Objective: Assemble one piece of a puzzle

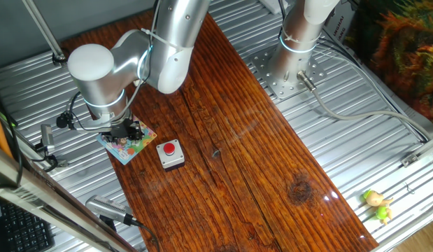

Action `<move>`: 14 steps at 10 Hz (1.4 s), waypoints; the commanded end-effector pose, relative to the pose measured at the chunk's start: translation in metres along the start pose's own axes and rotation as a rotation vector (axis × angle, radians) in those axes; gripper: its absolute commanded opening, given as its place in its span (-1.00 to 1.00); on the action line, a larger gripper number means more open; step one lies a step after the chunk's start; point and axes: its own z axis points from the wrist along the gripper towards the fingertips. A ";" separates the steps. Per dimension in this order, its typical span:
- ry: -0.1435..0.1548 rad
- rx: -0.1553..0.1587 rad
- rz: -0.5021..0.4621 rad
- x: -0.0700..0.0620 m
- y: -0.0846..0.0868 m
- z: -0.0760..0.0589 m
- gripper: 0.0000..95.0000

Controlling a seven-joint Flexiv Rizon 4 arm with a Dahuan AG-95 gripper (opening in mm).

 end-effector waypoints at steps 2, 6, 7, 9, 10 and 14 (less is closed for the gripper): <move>-0.004 0.001 0.000 -0.001 0.000 0.002 0.20; -0.008 -0.015 0.008 -0.001 0.000 0.002 0.20; -0.004 -0.026 0.007 -0.001 0.000 0.002 0.20; -0.005 -0.033 0.010 0.000 0.000 0.002 0.20; -0.015 -0.021 0.012 0.000 0.000 0.002 0.20; -0.003 -0.051 0.048 0.000 0.000 0.002 -0.60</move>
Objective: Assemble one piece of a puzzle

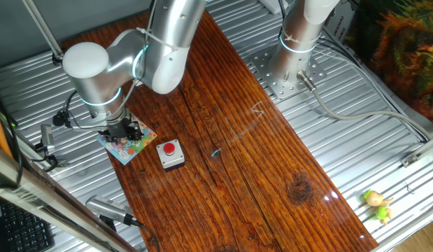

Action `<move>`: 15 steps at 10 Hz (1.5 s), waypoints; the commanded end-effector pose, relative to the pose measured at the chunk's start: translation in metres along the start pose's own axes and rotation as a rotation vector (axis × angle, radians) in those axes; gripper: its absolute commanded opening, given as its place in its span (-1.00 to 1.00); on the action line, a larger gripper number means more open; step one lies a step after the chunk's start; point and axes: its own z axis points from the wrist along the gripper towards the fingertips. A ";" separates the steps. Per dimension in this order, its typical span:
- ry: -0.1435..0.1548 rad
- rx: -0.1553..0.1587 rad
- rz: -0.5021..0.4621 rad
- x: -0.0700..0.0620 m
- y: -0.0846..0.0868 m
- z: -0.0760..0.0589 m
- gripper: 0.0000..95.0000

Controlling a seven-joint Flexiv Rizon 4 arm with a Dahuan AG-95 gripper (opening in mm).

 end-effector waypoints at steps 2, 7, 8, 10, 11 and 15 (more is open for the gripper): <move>-0.015 -0.037 0.043 0.001 -0.001 0.003 -1.00; -0.013 -0.017 0.049 0.001 -0.001 -0.001 -1.00; -0.006 -0.017 0.055 0.001 -0.002 -0.001 -1.00; -0.004 -0.021 0.076 0.002 -0.002 -0.005 -1.00; -0.007 -0.024 0.079 0.002 -0.003 -0.006 -1.00; -0.006 -0.027 0.135 0.001 -0.004 -0.012 -1.00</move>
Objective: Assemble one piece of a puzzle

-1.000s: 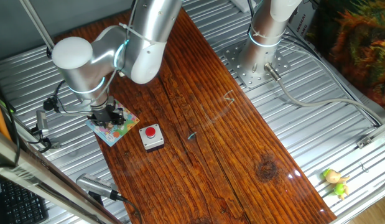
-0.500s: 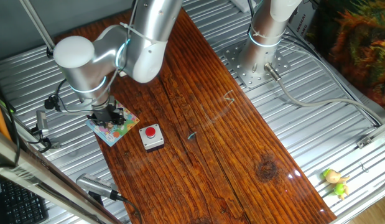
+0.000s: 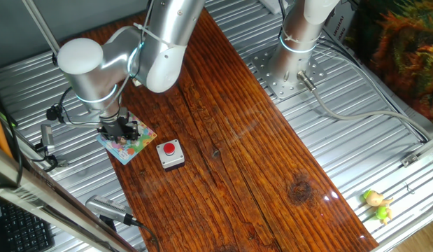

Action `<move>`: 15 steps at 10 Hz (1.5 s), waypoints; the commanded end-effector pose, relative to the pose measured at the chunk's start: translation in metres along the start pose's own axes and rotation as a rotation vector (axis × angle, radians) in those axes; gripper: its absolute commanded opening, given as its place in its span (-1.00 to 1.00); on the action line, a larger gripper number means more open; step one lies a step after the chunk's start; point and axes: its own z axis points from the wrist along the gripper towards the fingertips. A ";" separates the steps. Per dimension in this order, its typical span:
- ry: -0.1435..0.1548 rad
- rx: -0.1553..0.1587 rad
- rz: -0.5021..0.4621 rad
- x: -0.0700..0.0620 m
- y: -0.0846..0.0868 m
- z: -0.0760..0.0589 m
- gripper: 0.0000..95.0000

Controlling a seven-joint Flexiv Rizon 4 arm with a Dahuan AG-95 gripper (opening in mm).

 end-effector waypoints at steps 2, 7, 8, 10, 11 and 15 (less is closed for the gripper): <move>0.008 -0.007 0.057 0.001 -0.001 -0.009 -1.00; 0.015 -0.001 0.210 -0.001 -0.006 -0.015 -1.00; 0.016 0.005 0.274 -0.001 -0.009 -0.016 -1.00; 0.012 0.016 0.359 -0.001 -0.009 -0.017 -1.00; 0.011 0.018 0.401 -0.001 -0.009 -0.017 -1.00; 0.005 0.025 0.511 -0.004 -0.019 -0.020 -1.00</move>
